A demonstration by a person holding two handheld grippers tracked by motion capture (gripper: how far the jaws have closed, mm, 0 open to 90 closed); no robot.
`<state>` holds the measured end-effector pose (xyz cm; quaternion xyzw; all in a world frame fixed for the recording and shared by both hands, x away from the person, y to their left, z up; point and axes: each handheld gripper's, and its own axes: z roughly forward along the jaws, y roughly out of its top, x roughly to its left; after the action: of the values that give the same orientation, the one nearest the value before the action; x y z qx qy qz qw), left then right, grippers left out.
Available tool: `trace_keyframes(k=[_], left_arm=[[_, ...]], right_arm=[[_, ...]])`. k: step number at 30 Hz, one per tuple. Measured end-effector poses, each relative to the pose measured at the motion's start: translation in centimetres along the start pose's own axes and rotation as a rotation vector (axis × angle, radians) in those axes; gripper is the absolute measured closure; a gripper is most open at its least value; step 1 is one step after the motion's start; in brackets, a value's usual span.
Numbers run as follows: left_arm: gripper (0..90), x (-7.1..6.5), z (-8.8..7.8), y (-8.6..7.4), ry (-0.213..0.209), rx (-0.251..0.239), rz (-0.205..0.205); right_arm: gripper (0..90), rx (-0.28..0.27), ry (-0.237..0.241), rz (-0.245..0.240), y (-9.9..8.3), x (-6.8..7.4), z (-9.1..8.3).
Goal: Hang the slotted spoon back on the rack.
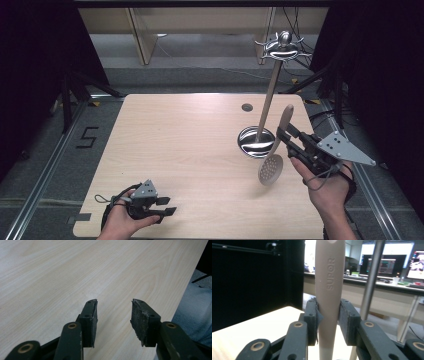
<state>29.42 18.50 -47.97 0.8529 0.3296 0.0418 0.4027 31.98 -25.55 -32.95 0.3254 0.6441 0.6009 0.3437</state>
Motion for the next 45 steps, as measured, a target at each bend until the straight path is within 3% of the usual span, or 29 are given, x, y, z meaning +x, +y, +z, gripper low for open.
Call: trace_keyframes(k=[4,5,13,14,15,16,17,19,24,25,28,29,36,37,41,45], left_arm=[[55.4,-0.1,0.2,0.4,-0.001,-0.007,0.01],[55.4,-0.1,0.2,0.4,-0.006,-0.004,0.032],[55.4,0.0,-0.1,0.3,-0.004,-0.009,0.046],[55.4,-0.2,-0.1,0.2,-0.009,-0.017,0.013],[55.3,-0.2,0.0,0.3,-0.009,-0.024,0.01],[55.4,-0.1,0.0,0.3,-0.01,-0.022,0.026],[55.4,-0.1,0.2,0.3,-0.008,-0.019,0.015],[55.4,0.1,0.2,0.3,-0.003,-0.004,0.036],[55.3,0.2,0.3,0.3,0.001,-0.003,0.03],[55.4,0.1,0.3,0.2,-0.005,-0.011,0.014],[55.2,0.0,0.2,0.1,-0.002,-0.014,0.001],[55.2,0.1,0.1,0.2,-0.001,-0.018,0.021],[54.1,0.2,0.0,0.2,0.01,-0.02,0.025],[53.4,0.2,0.1,0.1,0.016,-0.021,0.004],[50.1,0.3,0.0,0.2,0.032,-0.039,0.02],[42.8,0.3,-0.1,0.2,0.059,-0.07,-0.003]], right_arm=[[70.8,0.029,-0.05,0.038,0.0,-0.1,-0.4],[70.8,0.026,-0.066,0.049,0.0,0.0,-0.4],[70.8,0.022,-0.152,0.029,0.3,0.1,-0.5],[70.8,0.022,-0.171,0.014,0.5,0.1,-0.4],[70.7,0.024,-0.166,0.035,0.6,0.2,-0.3],[70.8,0.024,-0.181,0.029,0.7,0.2,-0.3],[70.8,0.017,-0.183,0.011,0.8,0.1,-0.2],[70.7,0.01,-0.208,0.011,1.1,0.1,-0.1],[70.7,0.015,-0.248,0.024,1.6,0.2,0.1],[70.7,0.01,-0.253,0.007,1.7,0.0,0.2],[70.7,0.012,-0.259,0.034,1.9,0.2,0.4],[70.7,0.012,-0.272,0.039,2.0,0.2,0.4],[70.7,0.017,-0.286,0.022,2.4,0.3,0.9],[70.7,0.017,-0.284,0.025,2.4,0.3,0.9],[70.7,0.028,-0.285,0.042,2.4,0.5,1.3],[70.7,0.021,-0.277,0.039,2.4,0.5,1.6]])
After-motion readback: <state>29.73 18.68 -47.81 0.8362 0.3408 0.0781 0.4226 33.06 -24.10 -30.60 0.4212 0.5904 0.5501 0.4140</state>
